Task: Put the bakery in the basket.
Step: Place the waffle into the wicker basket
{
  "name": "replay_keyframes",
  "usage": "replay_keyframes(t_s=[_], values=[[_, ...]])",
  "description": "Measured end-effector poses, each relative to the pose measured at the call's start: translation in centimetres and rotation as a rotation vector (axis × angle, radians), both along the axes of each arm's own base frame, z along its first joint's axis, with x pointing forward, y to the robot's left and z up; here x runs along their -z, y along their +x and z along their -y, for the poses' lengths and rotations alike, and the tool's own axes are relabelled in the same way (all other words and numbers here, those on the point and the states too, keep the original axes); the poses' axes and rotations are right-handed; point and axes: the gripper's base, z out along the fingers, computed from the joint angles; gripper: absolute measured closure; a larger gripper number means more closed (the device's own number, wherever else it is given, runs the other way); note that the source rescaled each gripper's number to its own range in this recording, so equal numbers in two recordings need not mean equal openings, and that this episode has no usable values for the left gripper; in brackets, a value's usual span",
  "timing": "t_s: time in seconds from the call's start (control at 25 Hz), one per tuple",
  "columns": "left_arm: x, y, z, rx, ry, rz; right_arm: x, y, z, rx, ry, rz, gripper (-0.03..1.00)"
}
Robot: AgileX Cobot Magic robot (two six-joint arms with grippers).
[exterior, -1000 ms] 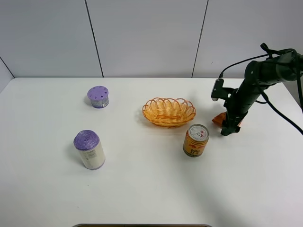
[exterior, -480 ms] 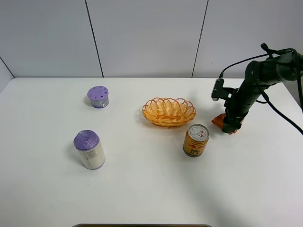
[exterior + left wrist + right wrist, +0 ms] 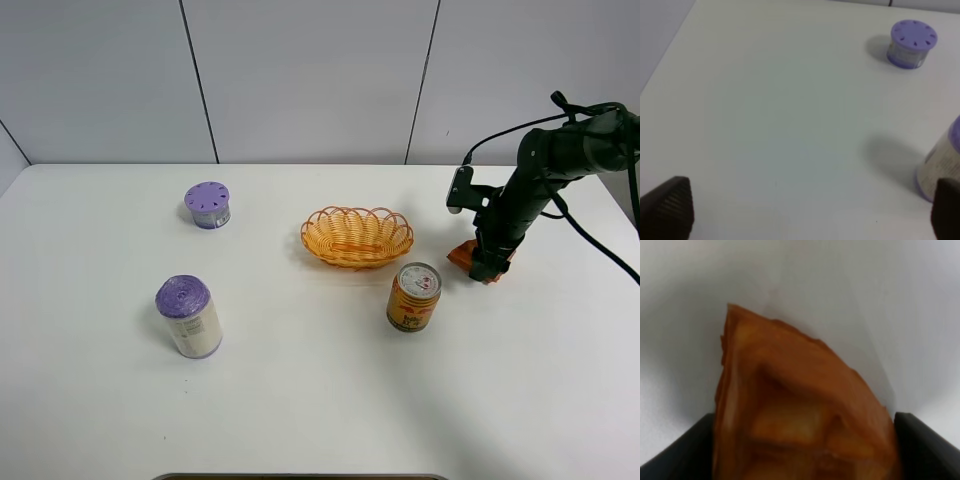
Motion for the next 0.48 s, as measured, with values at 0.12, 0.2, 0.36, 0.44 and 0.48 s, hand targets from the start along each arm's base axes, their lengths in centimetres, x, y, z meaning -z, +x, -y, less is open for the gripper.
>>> replay_keyframes(t_s=[0.12,0.2,0.36,0.44,0.48], values=[[0.0,0.0,0.0,0.0,0.0,0.0,-0.2,0.0,0.1,0.003,0.0,0.006,0.97],[0.0,0.0,0.0,0.0,0.0,0.0,-0.9,0.0,0.1,0.009,-0.002,0.023,0.97],[0.0,0.0,0.0,0.0,0.0,0.0,-3.0,0.1,0.1,0.048,0.009,0.074,0.97],[0.0,0.0,0.0,0.0,0.0,0.0,-4.0,0.0,0.1,0.088,0.019,0.098,0.97],[0.0,0.0,0.0,0.0,0.0,0.0,-4.5,0.0,0.1,0.117,0.028,0.109,0.97]])
